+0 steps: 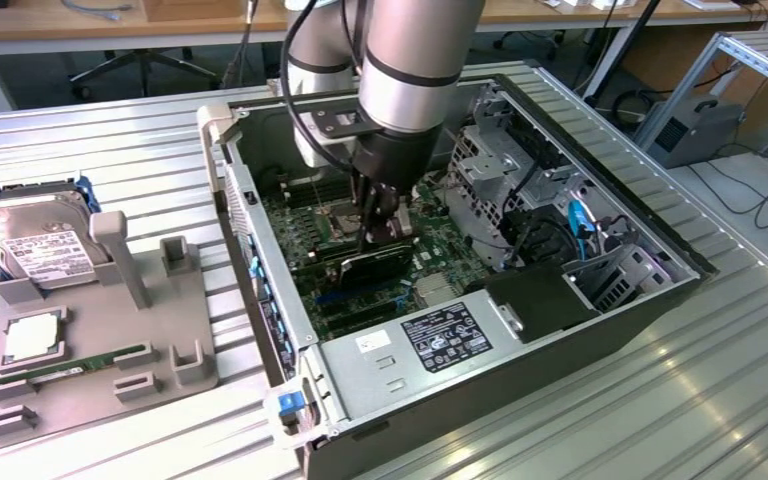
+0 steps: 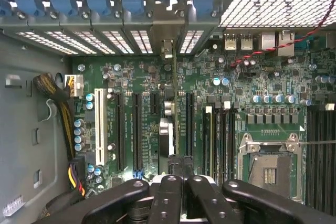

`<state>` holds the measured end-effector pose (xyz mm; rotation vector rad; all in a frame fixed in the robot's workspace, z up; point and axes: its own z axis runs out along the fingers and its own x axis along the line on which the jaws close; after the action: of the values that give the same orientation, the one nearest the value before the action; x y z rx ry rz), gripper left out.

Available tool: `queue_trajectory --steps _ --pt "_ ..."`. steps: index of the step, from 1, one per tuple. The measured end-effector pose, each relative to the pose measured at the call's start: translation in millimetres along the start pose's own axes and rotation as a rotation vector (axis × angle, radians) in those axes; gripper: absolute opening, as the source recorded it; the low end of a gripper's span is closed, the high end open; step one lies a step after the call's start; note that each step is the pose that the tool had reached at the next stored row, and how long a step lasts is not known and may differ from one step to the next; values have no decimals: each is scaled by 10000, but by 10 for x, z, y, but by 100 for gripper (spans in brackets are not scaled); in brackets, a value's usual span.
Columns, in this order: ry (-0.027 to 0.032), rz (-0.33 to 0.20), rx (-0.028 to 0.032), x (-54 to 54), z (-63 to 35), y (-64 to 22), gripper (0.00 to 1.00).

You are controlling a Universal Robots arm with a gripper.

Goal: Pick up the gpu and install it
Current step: 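Press down on the gpu until it lock into place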

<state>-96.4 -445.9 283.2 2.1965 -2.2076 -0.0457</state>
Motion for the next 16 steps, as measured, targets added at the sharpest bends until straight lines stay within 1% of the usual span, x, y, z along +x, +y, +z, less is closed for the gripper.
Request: queue_trajectory --steps 1,2,6,10,16 --pt "-1 0 0 0 10 58 11" --pt "0 1 0 1 16 93 11" --pt "-2 0 1 30 33 184 11" --pt "-1 0 1 29 49 246 11" --pt "0 0 0 6 67 307 11"
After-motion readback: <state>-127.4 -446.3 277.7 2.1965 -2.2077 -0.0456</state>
